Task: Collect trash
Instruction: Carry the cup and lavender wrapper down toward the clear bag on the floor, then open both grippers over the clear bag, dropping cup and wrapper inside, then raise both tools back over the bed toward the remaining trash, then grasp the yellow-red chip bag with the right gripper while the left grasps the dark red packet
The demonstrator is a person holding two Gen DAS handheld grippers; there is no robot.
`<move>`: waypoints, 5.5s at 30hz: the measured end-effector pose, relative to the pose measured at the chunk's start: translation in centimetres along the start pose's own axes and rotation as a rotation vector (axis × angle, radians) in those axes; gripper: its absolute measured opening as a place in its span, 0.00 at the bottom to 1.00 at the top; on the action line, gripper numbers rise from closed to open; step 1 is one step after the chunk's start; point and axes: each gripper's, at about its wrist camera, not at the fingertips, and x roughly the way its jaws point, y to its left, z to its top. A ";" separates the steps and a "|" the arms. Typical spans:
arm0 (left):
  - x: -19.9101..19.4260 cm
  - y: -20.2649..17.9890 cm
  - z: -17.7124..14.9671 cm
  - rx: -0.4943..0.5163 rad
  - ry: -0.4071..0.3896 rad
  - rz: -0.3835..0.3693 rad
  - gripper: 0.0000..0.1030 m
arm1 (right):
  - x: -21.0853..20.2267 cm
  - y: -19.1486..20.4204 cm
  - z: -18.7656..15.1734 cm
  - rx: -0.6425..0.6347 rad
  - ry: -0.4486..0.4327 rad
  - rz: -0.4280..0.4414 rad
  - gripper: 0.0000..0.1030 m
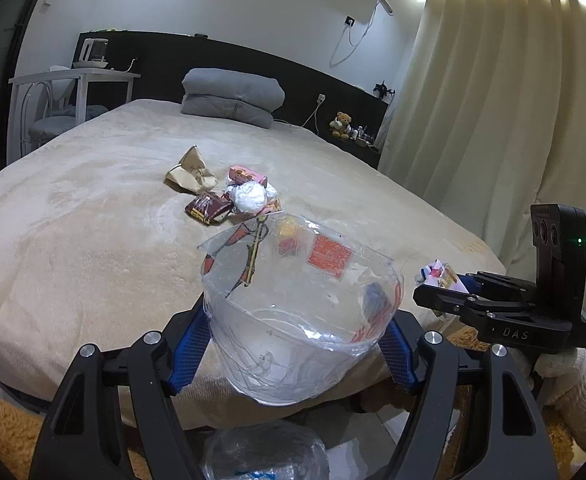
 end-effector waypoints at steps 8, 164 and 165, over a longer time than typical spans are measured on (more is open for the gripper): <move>-0.5 -0.7 -2.6 -0.049 0.043 -0.018 0.71 | -0.7 0.6 -2.3 0.057 0.031 0.031 0.45; 20.3 11.6 10.2 0.167 0.279 0.095 0.88 | 14.6 -7.5 7.1 0.221 0.251 0.105 0.29; 20.7 11.5 10.3 0.173 0.283 0.097 0.88 | 14.4 -7.4 7.1 0.218 0.249 0.108 0.29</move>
